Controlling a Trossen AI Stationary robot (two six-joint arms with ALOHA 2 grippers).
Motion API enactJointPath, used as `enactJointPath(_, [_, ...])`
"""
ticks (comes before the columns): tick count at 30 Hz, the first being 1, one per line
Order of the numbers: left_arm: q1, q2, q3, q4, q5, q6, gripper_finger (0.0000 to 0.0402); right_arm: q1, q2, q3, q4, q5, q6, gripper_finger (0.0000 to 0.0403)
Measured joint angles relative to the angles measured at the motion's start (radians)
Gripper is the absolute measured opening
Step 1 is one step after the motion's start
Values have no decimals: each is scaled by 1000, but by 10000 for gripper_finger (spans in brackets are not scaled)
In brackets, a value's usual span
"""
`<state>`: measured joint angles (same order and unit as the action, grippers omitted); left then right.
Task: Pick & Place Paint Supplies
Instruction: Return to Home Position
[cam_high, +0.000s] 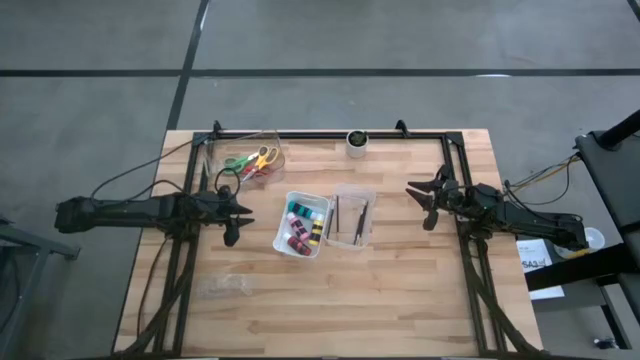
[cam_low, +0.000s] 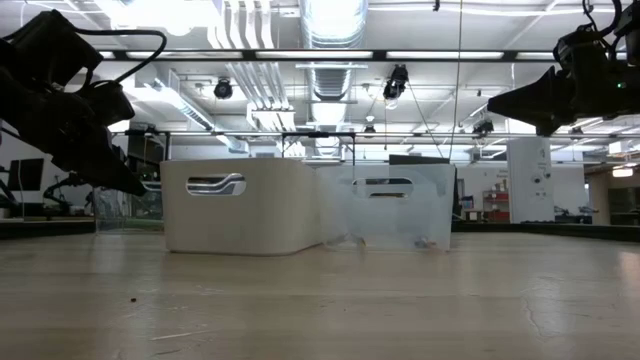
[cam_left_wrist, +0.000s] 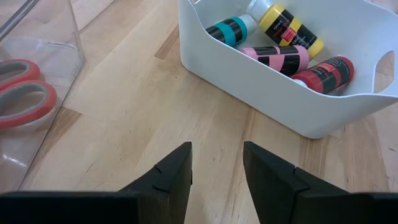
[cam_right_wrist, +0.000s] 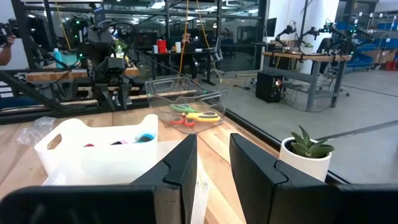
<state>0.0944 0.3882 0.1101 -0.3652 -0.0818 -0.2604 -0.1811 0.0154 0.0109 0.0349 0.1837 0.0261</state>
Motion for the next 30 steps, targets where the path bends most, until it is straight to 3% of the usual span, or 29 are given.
enactJointPath(22, [0,-2,0,-3,0,0,150,0,0,0,0,0,0,93])
enactJointPath(30, [0,-86,0,-6,0,0,150,0,0,0,0,0,0,93])
